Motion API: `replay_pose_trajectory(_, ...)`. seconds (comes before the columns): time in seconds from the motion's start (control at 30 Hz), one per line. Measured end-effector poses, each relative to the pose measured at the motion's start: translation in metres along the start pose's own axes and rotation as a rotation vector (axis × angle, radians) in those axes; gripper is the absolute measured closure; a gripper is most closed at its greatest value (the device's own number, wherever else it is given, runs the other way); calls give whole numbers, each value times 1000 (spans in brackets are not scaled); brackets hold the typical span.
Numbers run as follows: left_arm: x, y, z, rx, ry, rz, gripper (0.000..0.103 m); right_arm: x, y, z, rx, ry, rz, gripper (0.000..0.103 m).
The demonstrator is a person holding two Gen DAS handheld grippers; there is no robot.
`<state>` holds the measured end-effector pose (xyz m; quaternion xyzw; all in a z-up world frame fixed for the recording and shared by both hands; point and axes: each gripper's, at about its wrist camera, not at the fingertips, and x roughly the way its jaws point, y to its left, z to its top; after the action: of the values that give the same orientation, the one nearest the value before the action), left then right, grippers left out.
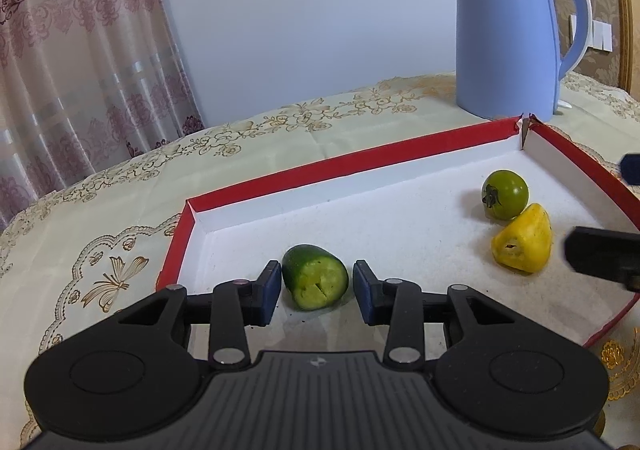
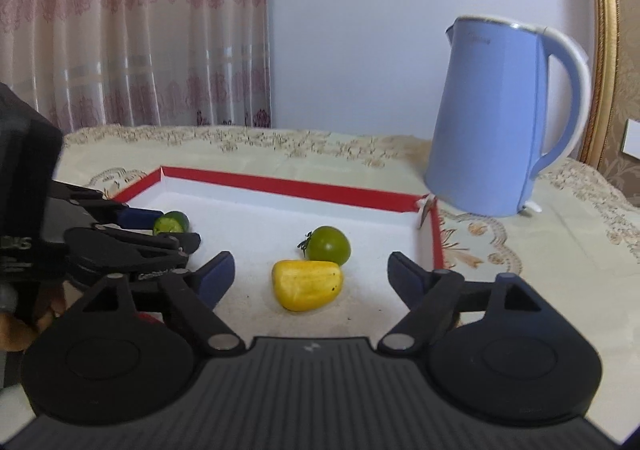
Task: Organize fruits
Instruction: 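Open the left gripper to release the cucumber piece in the tray, then withdraw both grippers from the tray toward the remaining produce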
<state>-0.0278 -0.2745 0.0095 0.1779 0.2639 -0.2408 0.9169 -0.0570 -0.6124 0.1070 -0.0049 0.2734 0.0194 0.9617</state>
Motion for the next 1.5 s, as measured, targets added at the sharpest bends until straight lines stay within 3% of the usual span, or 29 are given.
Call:
replay_pose_trajectory(0.17,-4,1,1,-1,-3,6,53,-19,-10,-5,23,-17,-11,15)
replay_pose_trajectory(0.4,-20,4,5,-11,-35,6,53,-46,-15,-23,37,-23,-18,10)
replay_pose_trajectory(0.53,-49,13,4,-16,-79,-13,52,-69,-17,-32,41,-40,-18,7)
replay_pose_trajectory(0.67,-94,30,-14,-54,-135,-46,32,-95,-10,-48,30,-55,8,0)
replay_pose_trajectory(0.97,-155,47,-73,-82,-133,-61,31,-93,30,-71,-93,45,67,0)
replay_pose_trajectory(1.13,-167,57,-87,-108,-120,-61,31,-80,49,-71,-156,114,114,9)
replay_pose_trajectory(1.17,-169,59,-89,-114,-118,-64,29,-76,50,-70,-158,131,122,16)
replay_pose_trajectory(1.37,-169,59,-94,-126,-104,-73,29,-64,57,-67,-171,157,132,22)
replay_pose_trajectory(1.47,-167,57,-95,-123,-94,-79,29,-61,58,-68,-174,178,142,44)
replay_pose_trajectory(1.5,-166,56,-95,-122,-92,-82,29,-60,56,-67,-170,178,146,44)
